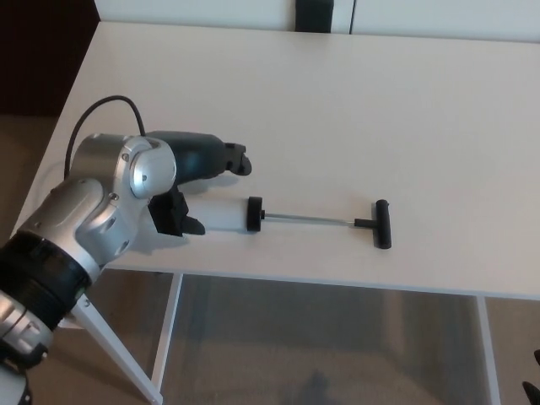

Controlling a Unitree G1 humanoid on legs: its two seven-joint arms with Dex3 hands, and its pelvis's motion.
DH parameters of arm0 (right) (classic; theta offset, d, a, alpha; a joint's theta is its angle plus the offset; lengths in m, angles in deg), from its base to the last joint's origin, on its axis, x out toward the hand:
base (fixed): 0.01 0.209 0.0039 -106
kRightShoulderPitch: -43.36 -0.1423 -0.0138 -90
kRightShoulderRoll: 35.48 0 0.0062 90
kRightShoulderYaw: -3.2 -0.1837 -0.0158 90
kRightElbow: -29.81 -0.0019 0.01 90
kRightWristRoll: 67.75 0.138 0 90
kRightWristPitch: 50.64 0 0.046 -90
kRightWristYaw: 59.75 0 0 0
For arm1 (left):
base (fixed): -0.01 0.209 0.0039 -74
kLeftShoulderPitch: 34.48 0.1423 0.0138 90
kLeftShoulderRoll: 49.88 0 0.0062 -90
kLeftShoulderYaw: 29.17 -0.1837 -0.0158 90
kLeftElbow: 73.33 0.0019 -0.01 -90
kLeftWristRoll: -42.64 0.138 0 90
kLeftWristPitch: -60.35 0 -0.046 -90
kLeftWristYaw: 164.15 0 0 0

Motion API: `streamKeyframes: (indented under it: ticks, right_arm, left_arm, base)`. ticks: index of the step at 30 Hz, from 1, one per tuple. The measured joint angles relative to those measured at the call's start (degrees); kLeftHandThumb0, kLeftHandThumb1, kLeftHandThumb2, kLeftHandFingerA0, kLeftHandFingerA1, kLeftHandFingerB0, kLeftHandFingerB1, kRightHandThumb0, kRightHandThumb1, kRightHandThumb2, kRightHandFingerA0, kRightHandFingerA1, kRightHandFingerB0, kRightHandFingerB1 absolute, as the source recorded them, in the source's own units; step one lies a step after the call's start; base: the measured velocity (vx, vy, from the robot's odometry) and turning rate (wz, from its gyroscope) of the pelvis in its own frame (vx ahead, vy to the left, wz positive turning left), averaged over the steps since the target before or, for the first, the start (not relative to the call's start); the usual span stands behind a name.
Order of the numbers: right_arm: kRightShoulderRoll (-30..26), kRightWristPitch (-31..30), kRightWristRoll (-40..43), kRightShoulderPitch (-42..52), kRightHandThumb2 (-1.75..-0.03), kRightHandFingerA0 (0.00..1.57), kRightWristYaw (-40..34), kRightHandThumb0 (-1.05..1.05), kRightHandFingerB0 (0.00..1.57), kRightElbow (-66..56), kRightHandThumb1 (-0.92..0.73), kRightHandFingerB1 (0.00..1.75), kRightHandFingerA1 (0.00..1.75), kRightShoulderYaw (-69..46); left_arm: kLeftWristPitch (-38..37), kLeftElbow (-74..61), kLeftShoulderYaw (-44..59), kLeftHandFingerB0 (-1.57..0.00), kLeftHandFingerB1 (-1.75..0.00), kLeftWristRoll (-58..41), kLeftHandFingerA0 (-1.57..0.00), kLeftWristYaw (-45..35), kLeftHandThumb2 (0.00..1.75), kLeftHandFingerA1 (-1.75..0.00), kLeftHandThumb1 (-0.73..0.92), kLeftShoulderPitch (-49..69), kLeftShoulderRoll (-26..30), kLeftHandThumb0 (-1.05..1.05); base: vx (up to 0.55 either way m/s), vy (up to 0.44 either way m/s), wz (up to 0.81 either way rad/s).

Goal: The robot walks towards a desk on which an air pump is kept in the middle. It lifts it up and holds it with its left hand and uses its right hand to compress it by pushing its handle inwards.

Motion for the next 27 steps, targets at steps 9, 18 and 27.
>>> streamKeyframes:
  ticks: [9, 18, 27]
  right_arm:
    - [0.01, -0.18, 0.04, -0.59, -0.92, 0.34, 0.0, -0.62, 0.25, 0.31, -0.58, 0.46, 0.53, -0.49]
    - [0.0, -0.29, 0.0, -1.2, -0.91, 0.3, -0.01, -0.63, 0.27, 0.75, -0.58, 0.47, 0.52, -0.7]
    - [0.01, -0.31, -0.01, -1.23, -0.91, 0.32, -0.01, -0.63, 0.26, 0.73, -0.59, 0.47, 0.53, -0.74]
  left_arm:
    - [-0.02, 1.73, -0.32, 0.0, -0.48, 0.93, -0.02, 0.56, 0.89, -0.5, 0.43, 0.55, -1.63, -0.16]
    - [-0.38, 3.98, -0.66, -0.11, -0.27, 2.32, -0.08, 2.68, 0.55, -0.27, 0.44, 0.73, -2.39, -0.24]
    - [-1.05, 5.2, -0.69, 0.0, -0.47, 2.95, -0.02, 4.85, 0.88, -0.5, 0.4, 1.52, -2.83, -0.17]
  base:
    - [0.0, 0.0, 0.0]
    - [0.0, 0.0, 0.0]
    - [0.0, 0.0, 0.0]
